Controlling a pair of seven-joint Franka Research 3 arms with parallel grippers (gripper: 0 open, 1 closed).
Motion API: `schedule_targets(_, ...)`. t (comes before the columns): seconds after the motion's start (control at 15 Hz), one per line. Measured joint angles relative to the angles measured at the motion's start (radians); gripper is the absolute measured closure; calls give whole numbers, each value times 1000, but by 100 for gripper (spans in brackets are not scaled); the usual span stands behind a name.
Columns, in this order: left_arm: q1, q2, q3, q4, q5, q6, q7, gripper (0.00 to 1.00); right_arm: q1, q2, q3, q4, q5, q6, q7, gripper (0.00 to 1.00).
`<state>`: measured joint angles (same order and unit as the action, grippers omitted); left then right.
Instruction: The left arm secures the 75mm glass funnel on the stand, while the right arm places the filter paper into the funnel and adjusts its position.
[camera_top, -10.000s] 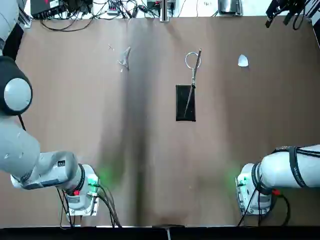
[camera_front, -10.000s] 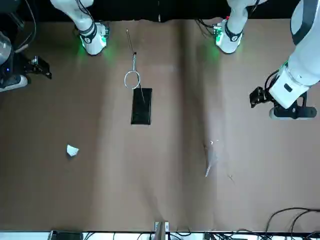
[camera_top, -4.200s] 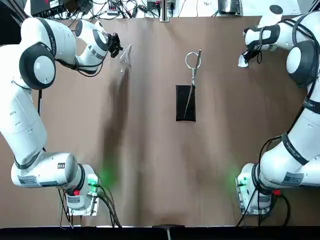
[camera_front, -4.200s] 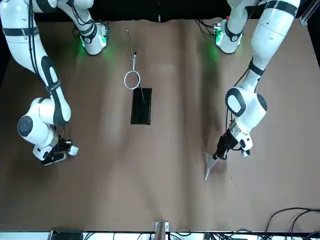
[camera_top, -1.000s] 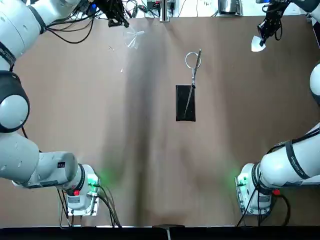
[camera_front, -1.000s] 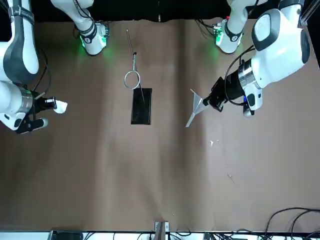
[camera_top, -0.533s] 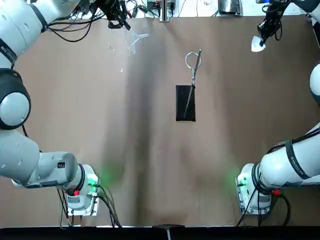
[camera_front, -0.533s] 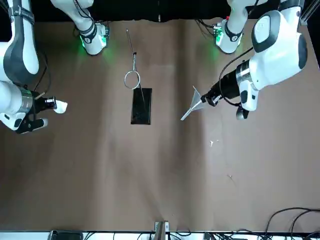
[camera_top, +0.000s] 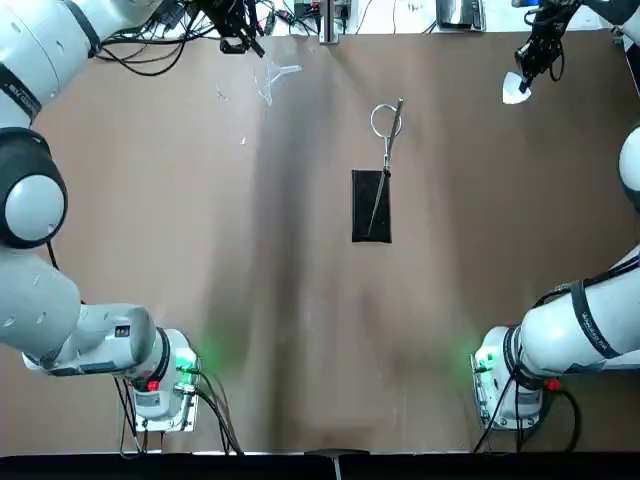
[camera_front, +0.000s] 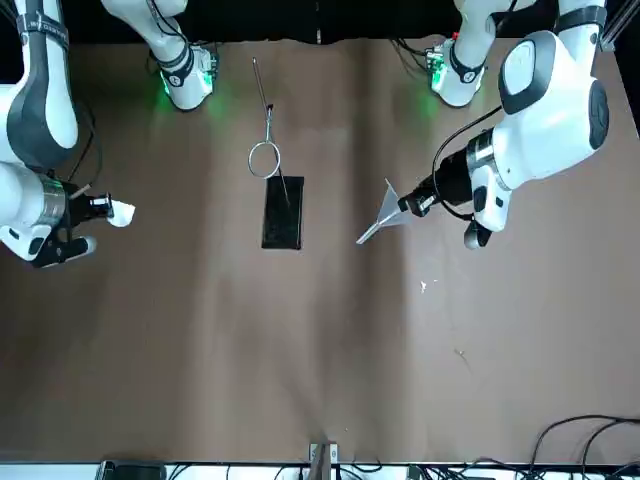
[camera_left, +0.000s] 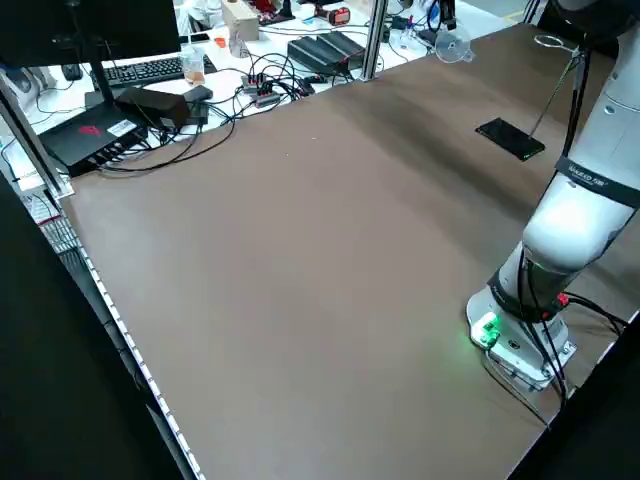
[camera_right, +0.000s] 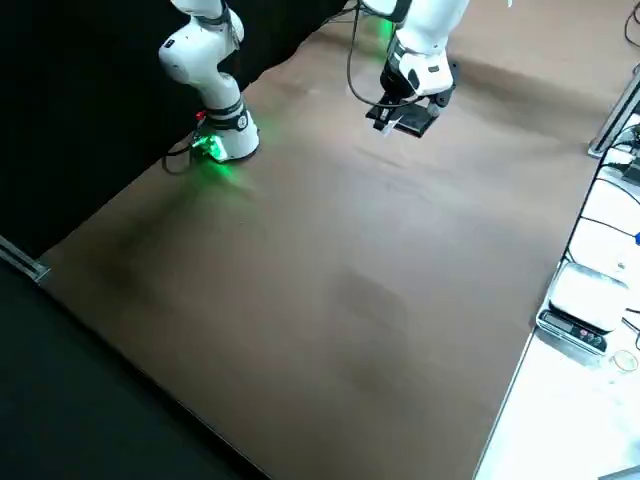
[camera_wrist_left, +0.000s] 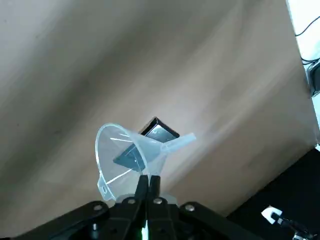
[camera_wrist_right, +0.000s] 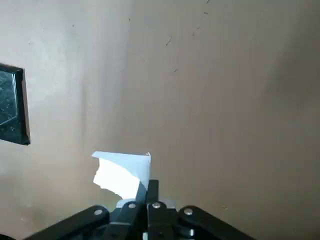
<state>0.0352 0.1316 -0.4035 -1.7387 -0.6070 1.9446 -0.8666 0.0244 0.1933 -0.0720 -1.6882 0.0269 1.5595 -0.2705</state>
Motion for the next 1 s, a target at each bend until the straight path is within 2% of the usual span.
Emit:
schedule_targets(0.33, -10, 2, -22, 6, 152, -1, 145, 97, 0, 0, 0, 0, 0, 0, 0, 99)
schedule_targets(0.53, -9, 2, -30, 14, 168, -1, 252, 98, 0, 0, 0, 0, 0, 0, 0, 99)
schedule_targets(0.8, -10, 3, -31, 15, 169, -1, 513, 98, 0, 0, 0, 0, 0, 0, 0, 99)
schedule_targets(1.0, -13, 13, -35, 15, 170, -1, 608, 98, 0, 0, 0, 0, 0, 0, 0, 99)
